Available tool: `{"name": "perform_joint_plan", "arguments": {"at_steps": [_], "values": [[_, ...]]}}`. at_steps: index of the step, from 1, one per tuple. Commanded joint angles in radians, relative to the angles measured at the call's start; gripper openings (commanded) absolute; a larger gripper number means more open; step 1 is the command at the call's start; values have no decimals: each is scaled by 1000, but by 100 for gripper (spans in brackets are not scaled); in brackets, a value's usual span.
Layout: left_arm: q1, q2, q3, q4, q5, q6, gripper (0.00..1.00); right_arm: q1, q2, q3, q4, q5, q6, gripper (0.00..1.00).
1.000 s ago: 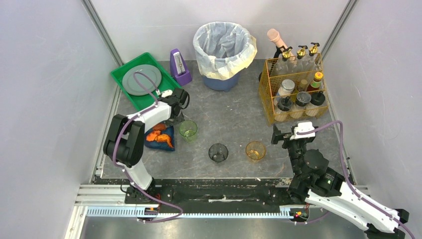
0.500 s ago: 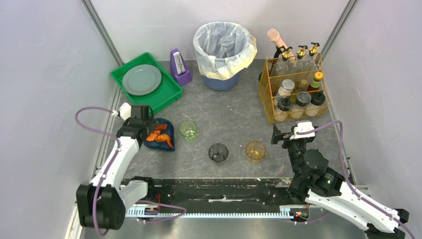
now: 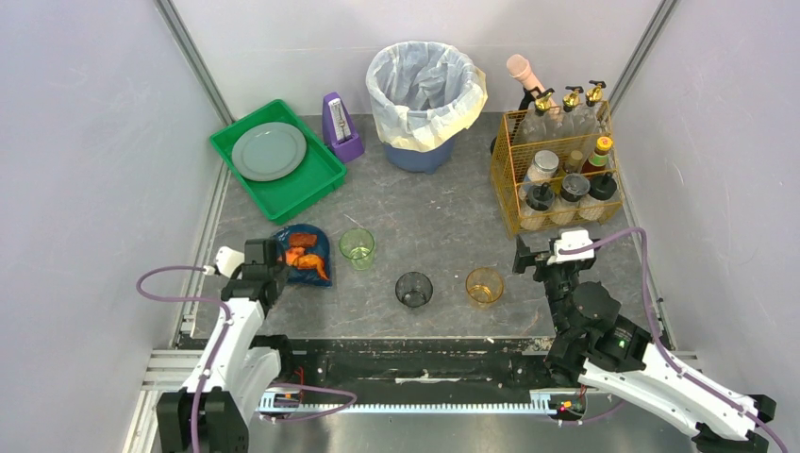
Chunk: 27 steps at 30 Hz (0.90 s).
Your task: Clear the kitchen counter
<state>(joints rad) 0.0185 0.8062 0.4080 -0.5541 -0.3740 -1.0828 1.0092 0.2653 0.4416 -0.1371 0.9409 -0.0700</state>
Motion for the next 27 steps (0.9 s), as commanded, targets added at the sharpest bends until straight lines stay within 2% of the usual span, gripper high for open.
{"name": "perform_joint_plan", "arguments": {"at_steps": [1, 7, 12, 16, 19, 22, 24, 27], "values": [[21, 37, -54, 97, 4, -86, 56, 4, 16, 23, 26, 2, 7, 98], [38, 74, -149, 267, 49, -112, 44, 4, 20, 22, 26, 9, 6, 98], [51, 118, -185, 355, 91, -131, 43, 5, 29, 22, 26, 13, 4, 98], [56, 118, -195, 366, 96, -141, 41, 4, 31, 21, 26, 15, 3, 98], [57, 99, -203, 356, 96, -147, 30, 4, 35, 21, 26, 16, 2, 98], [59, 65, -209, 341, 94, -147, 11, 4, 36, 21, 27, 14, 3, 98], [59, 28, -209, 326, 98, -146, 3, 4, 37, 21, 27, 15, 2, 98], [61, -32, -202, 304, 114, -144, 2, 4, 39, 20, 26, 13, 1, 98]]}}
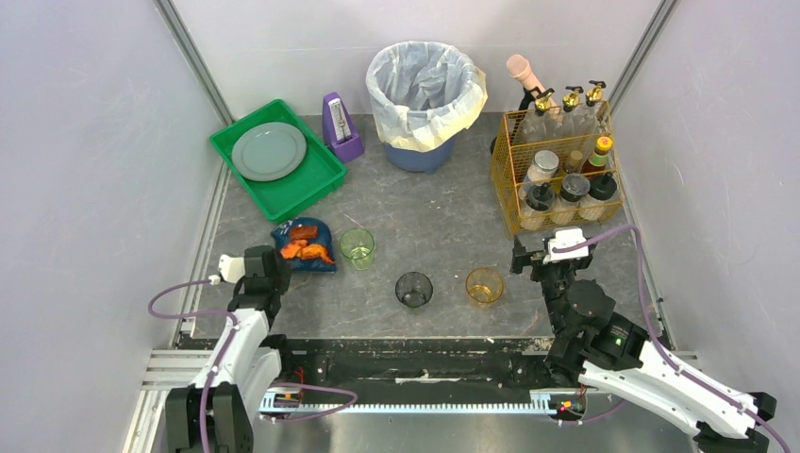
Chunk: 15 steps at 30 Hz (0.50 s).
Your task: Clear the kitchen counter
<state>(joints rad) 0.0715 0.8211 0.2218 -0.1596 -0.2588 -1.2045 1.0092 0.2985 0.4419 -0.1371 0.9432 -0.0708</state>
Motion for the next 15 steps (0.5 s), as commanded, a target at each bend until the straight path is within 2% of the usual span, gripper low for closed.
{"name": "perform_joint_plan", "arguments": {"at_steps": [1, 9, 15], "values": [[8, -75, -10, -105, 2, -19, 2, 4, 6, 20, 27, 11, 2, 98], [8, -296, 61, -223, -7, 0, 2, 5, 6, 20, 28, 12, 0, 98], [8, -364, 143, -305, -16, 25, 2, 4, 7, 20, 30, 8, 0, 98]]}}
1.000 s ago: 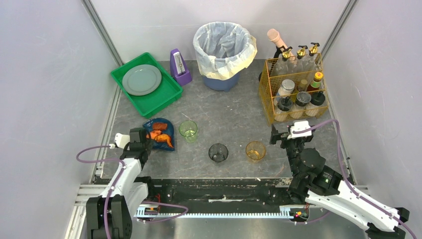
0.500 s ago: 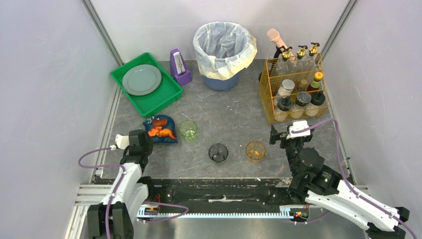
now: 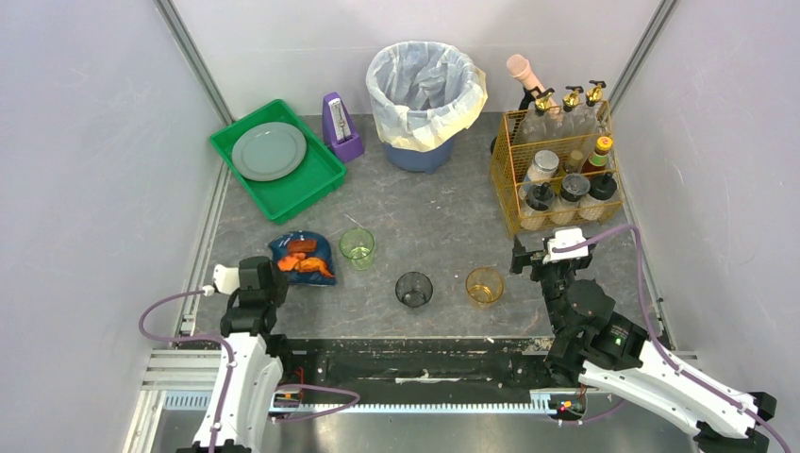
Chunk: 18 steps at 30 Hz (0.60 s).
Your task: Clear the kitchen counter
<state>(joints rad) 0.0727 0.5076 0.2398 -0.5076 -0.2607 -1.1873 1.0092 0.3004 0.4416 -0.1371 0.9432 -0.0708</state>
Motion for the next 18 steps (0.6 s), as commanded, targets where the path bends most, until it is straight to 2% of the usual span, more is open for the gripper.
{"name": "perform_joint_plan", "arguments": {"at_steps": [1, 9, 18], "values": [[7, -57, 140, 32, -17, 11, 2, 4, 7, 20, 30, 6, 0, 98], [7, -19, 297, 6, -33, 54, 2, 5, -3, 20, 30, 5, 1, 98], [7, 170, 558, 19, 12, 100, 2, 3, -13, 19, 31, 3, 3, 98]]}}
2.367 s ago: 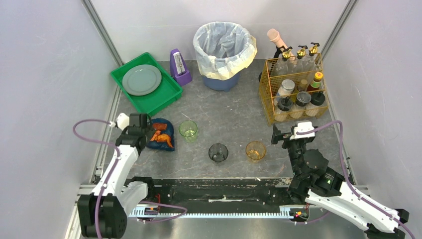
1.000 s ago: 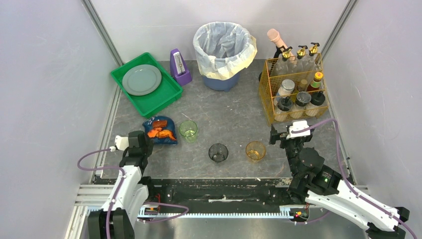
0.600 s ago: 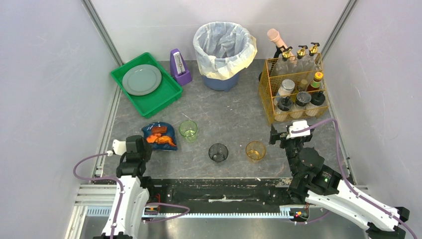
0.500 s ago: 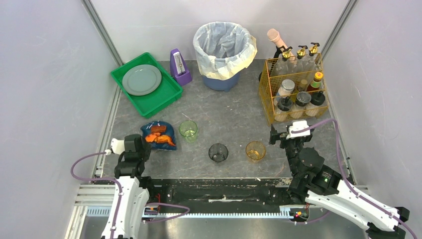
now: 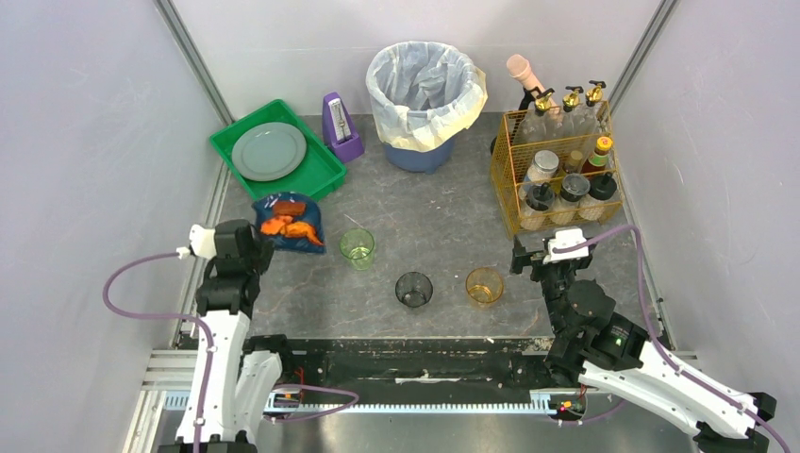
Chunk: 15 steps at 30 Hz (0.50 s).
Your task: Clear the kitchen counter
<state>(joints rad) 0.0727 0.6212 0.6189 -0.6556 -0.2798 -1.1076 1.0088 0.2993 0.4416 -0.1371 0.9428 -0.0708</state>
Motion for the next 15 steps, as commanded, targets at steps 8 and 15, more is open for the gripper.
{"name": "perform_joint_plan", "arguments": {"at_steps": [8, 15], "values": [[7, 366, 479, 189, 198, 76, 2, 4, -12, 19, 30, 7, 2, 98], [-9, 626, 775, 204, 346, 88, 2, 5, -5, 17, 30, 24, -3, 98]]}}
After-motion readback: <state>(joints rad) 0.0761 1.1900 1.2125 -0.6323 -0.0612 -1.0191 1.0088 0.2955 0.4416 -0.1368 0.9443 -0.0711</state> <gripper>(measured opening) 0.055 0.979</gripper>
